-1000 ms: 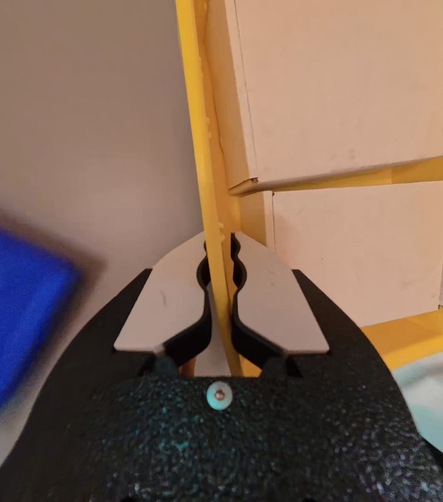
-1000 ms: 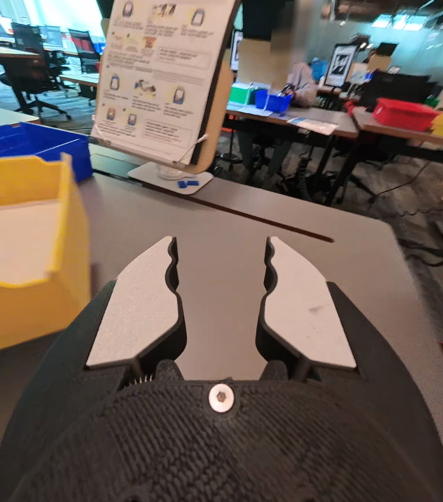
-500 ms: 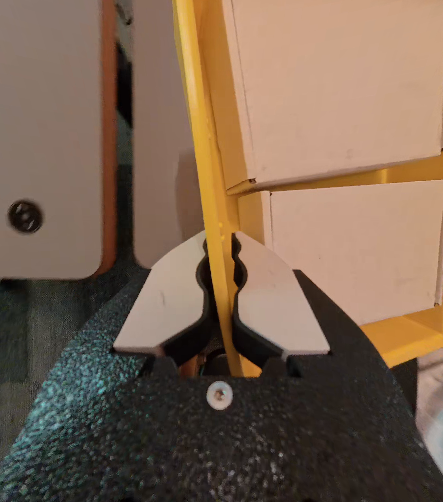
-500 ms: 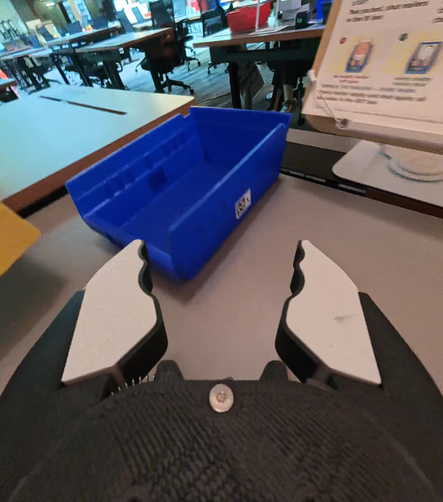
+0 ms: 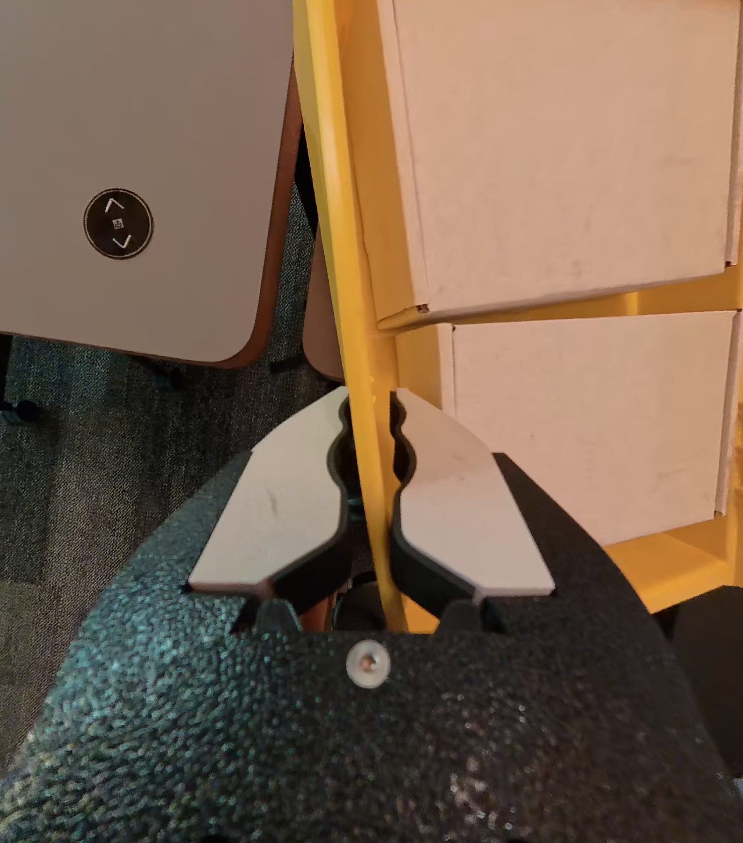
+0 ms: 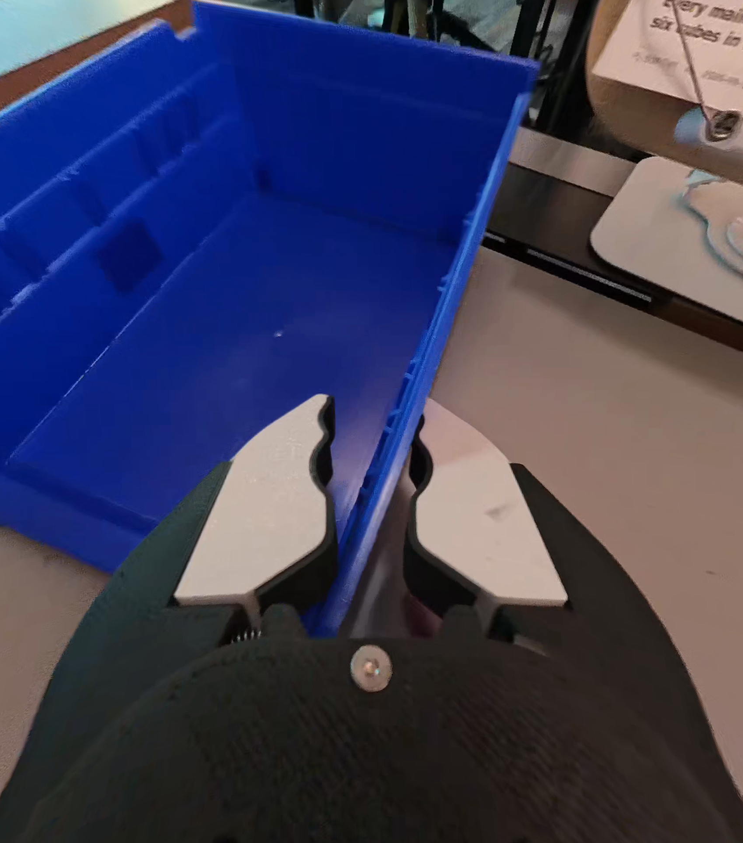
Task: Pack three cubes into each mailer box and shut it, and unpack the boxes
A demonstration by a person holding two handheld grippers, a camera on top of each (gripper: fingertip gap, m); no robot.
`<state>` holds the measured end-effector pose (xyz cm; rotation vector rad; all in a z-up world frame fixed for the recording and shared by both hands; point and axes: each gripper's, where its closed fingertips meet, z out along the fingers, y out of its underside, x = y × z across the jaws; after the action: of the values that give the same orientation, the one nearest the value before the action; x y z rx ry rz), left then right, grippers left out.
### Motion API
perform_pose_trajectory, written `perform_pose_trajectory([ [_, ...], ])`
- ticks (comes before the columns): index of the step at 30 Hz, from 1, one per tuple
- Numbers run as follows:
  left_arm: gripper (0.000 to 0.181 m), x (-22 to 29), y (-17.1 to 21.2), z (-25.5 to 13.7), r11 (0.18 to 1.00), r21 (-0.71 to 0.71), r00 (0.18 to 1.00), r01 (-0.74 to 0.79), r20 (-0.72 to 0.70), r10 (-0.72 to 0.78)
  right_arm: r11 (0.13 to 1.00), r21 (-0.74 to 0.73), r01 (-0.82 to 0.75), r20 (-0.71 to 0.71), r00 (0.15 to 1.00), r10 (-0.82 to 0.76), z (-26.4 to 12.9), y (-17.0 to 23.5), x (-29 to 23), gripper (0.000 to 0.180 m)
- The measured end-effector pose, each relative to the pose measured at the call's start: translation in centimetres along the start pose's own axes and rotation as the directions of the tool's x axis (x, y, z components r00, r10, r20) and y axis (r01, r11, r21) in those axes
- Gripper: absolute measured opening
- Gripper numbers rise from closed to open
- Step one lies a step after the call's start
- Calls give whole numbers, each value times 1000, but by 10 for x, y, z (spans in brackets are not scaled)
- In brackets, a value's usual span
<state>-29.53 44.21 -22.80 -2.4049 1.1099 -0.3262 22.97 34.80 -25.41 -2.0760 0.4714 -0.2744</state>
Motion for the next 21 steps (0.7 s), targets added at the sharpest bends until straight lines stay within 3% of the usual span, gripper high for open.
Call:
perform_pose_trajectory([
  [4,14,6,-9,8,1000,13,999,11,-44,-10,998,-39,44,96,995,-40,-25,6,27,24],
  [6,14,14,-17,14,1000,17,996,15,-86,-14,999,-42,-20,153,988,26,-50,13,43,26],
  [10,14,36,-43,30,1000,26,989,0,-149,4,999,-35,6,200,980,1,-108,40,84,24],
  [18,14,98,-116,85,996,16,975,-88,-205,89,996,-28,80,122,990,-76,-237,92,224,21],
  [21,14,123,-146,107,993,11,965,-115,-234,114,999,-48,16,32,999,-15,-281,111,297,22],
])
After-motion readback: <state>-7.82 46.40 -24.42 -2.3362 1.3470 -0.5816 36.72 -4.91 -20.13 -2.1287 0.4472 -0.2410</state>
